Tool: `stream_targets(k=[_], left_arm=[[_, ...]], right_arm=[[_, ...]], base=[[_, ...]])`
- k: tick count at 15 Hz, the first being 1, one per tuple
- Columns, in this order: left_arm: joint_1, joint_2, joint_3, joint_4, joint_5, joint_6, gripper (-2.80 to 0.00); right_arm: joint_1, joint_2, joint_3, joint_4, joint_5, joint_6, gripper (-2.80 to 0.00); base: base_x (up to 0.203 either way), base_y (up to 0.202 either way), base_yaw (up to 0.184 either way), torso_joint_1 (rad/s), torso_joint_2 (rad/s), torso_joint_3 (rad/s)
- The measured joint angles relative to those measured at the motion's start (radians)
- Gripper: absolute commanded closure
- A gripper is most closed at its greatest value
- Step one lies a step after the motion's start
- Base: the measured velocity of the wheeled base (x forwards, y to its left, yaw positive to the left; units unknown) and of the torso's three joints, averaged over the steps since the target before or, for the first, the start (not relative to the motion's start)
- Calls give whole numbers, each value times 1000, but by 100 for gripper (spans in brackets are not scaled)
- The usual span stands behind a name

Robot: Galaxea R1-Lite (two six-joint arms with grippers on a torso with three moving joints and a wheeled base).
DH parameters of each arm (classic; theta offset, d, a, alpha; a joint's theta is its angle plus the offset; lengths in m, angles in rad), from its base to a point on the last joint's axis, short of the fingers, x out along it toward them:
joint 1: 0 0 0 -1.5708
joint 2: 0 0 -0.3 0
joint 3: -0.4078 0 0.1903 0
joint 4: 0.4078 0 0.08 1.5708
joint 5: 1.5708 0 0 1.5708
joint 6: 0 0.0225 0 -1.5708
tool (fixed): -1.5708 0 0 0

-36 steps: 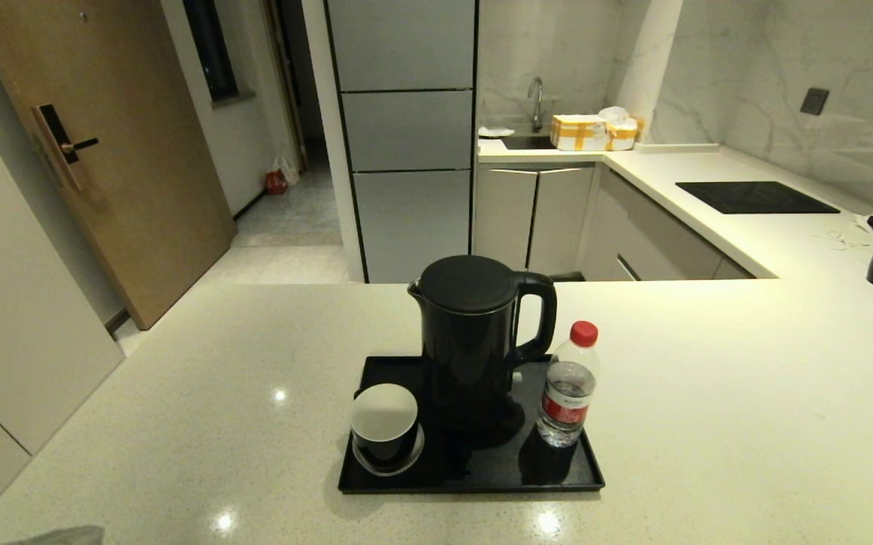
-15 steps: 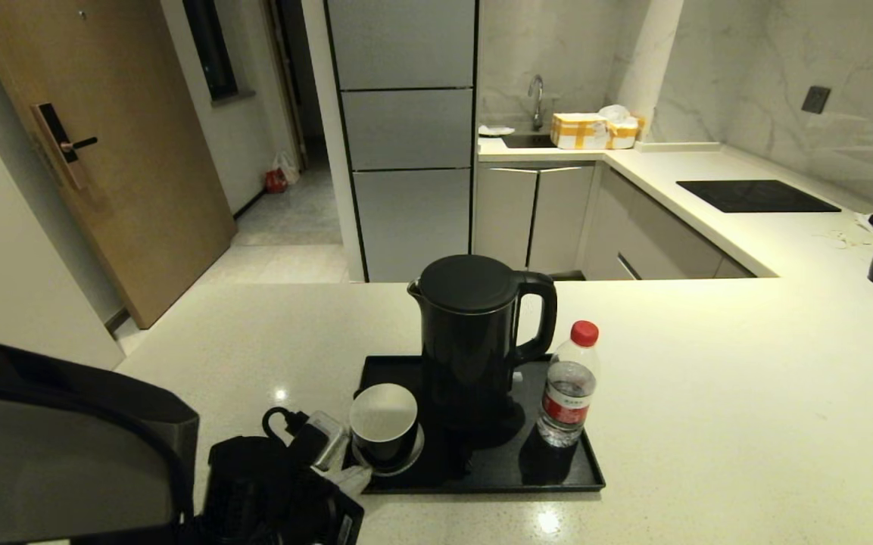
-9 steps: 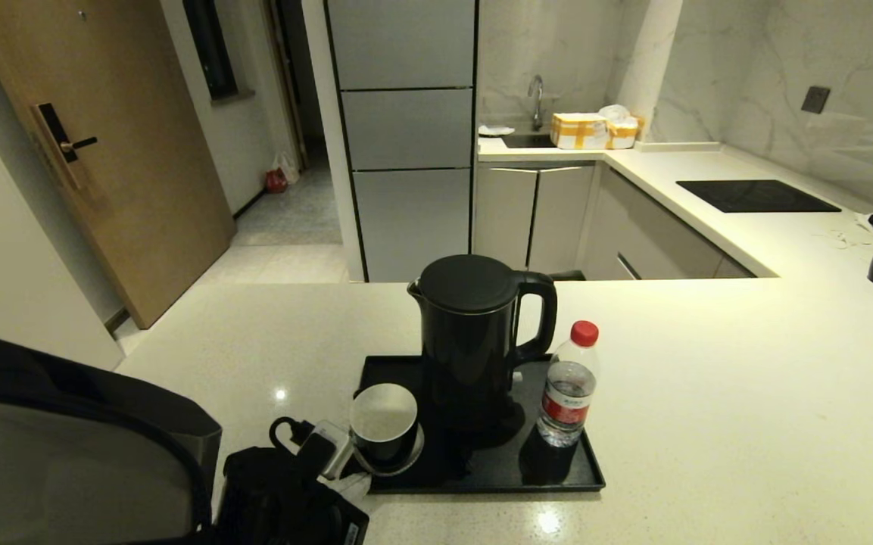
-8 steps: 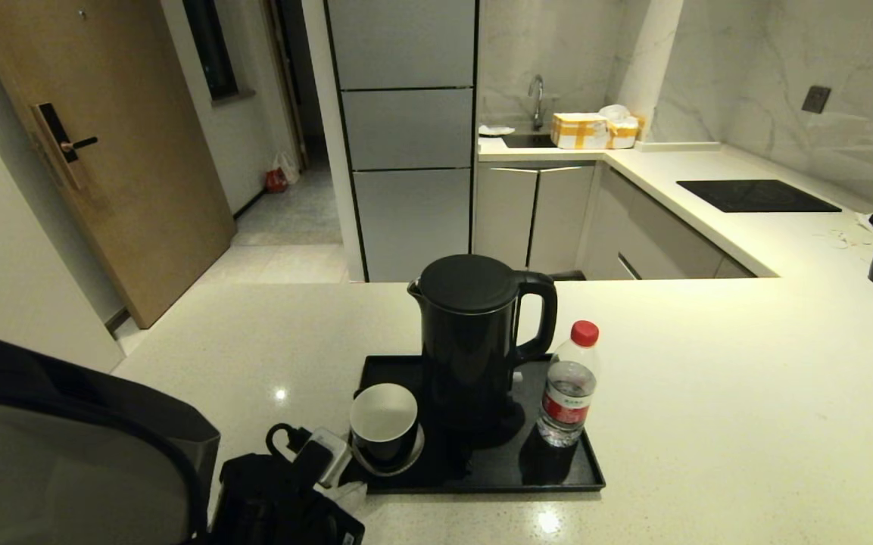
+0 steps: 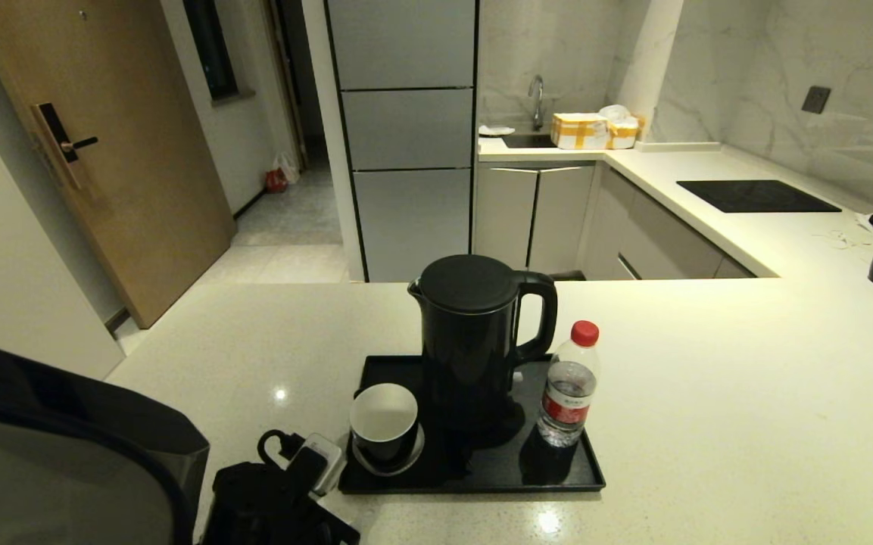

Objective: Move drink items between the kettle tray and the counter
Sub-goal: Pick up the tea cup

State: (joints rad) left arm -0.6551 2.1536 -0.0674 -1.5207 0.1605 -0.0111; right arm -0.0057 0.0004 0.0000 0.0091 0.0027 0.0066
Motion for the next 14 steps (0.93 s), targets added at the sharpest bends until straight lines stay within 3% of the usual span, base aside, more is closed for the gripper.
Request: stream_targets(k=[3, 7, 14], left_arm=[[0, 5, -65, -1, 90, -13, -280], [-12, 56, -177, -1, 108, -2, -280], [-33, 114, -231, 0, 109, 2, -280]], right_arm=[[0, 0, 0, 0, 0, 0, 0], [0, 0, 0, 0, 0, 1, 0], [0, 0, 0, 0, 0, 0, 0]], base=[[0, 0, 0, 0, 0, 0], [0, 0, 0, 0, 0, 0], [0, 0, 0, 0, 0, 0]])
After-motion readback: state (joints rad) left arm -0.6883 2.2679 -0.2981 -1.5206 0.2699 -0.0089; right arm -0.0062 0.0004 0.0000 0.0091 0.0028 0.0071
